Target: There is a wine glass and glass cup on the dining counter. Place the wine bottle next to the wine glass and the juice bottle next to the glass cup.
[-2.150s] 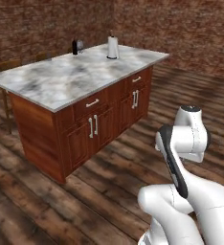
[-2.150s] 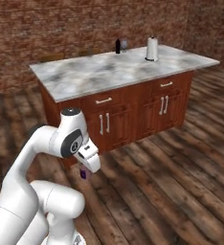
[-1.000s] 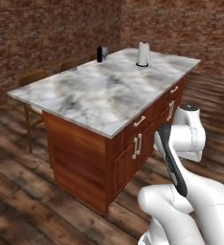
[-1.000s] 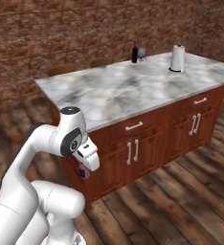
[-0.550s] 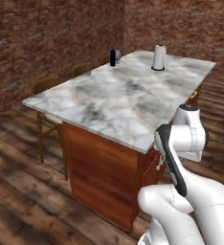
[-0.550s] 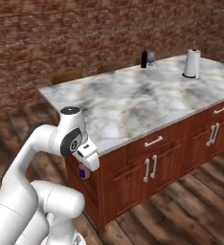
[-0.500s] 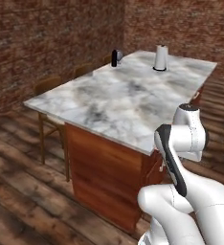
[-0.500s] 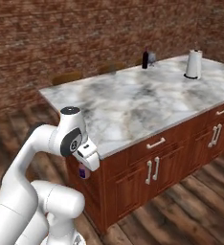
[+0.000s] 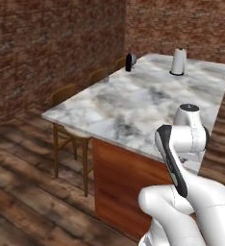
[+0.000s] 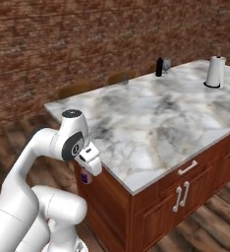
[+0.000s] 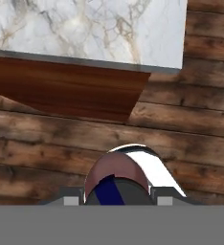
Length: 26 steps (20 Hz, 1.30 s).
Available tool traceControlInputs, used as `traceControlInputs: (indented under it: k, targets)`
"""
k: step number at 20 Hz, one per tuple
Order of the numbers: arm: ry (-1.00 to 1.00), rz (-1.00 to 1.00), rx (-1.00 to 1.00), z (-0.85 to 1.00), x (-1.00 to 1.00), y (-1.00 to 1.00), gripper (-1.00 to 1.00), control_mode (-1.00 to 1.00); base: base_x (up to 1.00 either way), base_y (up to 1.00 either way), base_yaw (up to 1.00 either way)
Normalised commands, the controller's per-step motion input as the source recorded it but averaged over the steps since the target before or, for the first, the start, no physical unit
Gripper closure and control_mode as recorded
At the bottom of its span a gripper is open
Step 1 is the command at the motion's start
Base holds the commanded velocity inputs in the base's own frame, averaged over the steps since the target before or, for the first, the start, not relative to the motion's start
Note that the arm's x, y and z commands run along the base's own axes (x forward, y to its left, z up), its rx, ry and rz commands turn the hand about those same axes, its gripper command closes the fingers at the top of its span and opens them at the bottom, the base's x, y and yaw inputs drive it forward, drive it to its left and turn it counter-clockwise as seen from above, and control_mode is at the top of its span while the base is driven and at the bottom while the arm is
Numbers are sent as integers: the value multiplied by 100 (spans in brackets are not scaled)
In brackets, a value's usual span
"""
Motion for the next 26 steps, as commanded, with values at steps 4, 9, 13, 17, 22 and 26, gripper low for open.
traceControlInputs:
  k: [4, 9, 13, 17, 22, 26]
  targets:
    - [0, 0, 0, 0, 0, 0, 100, 100, 44, 74, -14]
    - [0, 0, 0, 0, 0, 0, 100, 100, 43, 75, -13]
    - [0, 0, 0, 0, 0, 0, 100, 100, 43, 76, -12]
    - [0, 0, 0, 0, 0, 0, 100, 100, 42, 77, -11]
    - [0, 0, 0, 0, 0, 0, 100, 100, 42, 77, -12]
    - [0, 0, 0, 0, 0, 0, 100, 100, 42, 75, -13]
